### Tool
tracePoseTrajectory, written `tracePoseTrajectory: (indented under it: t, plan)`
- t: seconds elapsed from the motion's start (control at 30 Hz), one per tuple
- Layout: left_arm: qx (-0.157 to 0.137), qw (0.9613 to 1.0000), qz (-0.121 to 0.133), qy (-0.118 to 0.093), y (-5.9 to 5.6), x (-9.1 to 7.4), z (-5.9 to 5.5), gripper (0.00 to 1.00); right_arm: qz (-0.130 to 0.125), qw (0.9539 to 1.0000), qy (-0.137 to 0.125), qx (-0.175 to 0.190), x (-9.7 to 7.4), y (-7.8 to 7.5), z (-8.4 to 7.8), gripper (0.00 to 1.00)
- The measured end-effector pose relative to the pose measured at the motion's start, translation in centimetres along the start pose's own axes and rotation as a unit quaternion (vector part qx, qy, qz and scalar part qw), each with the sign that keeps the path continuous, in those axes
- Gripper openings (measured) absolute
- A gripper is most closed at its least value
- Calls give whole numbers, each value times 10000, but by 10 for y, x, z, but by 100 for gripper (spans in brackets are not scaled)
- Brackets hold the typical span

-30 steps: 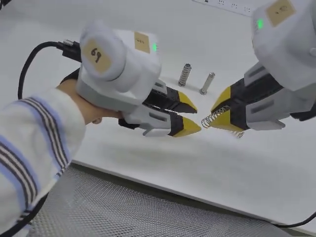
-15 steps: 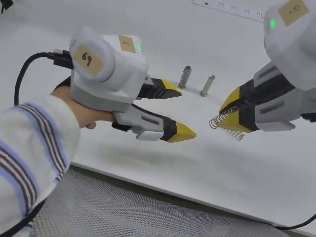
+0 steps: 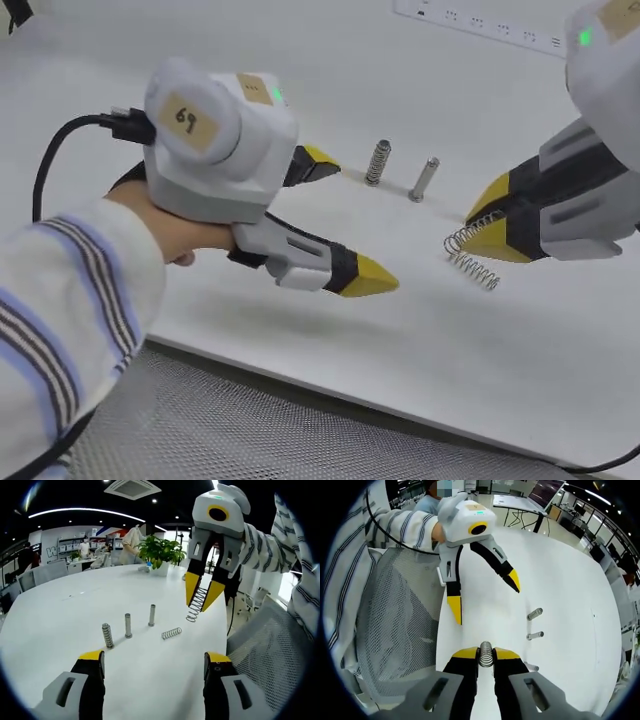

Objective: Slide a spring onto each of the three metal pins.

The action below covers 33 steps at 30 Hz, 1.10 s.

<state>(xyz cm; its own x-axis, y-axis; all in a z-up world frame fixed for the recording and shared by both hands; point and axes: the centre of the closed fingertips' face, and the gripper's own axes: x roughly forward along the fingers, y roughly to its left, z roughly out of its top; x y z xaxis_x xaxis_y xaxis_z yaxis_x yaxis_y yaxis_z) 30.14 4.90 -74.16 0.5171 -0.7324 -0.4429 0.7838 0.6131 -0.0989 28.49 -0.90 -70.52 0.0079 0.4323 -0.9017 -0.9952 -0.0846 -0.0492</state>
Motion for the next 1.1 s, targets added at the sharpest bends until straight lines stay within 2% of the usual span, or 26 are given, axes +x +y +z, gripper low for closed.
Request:
tracePoseTrajectory:
  t: [0.13,0.27,0.4,0.6,0.8,1.1]
  plan:
    - [38,9997,227,-108,8,-1,5,90,-42,9999,68,101,-4,-6,-3,8]
    - [9,9993,308,-198,13,-2,8,98,-60,9997,143,206,-8,-14,-6,8]
    - [-96,9993,359,-84,18,-1,4,98,-123,9993,212,268,-13,-23,-7,8]
    - [-33,9995,312,34,16,-1,-1,98,-160,9989,287,325,-16,-35,-6,8]
    - [-117,9995,287,-80,18,-2,5,98,-161,9985,485,174,-22,-50,-3,8]
    - [-93,9994,317,-100,22,-4,8,98,-113,9974,703,-144,-24,-76,6,8]
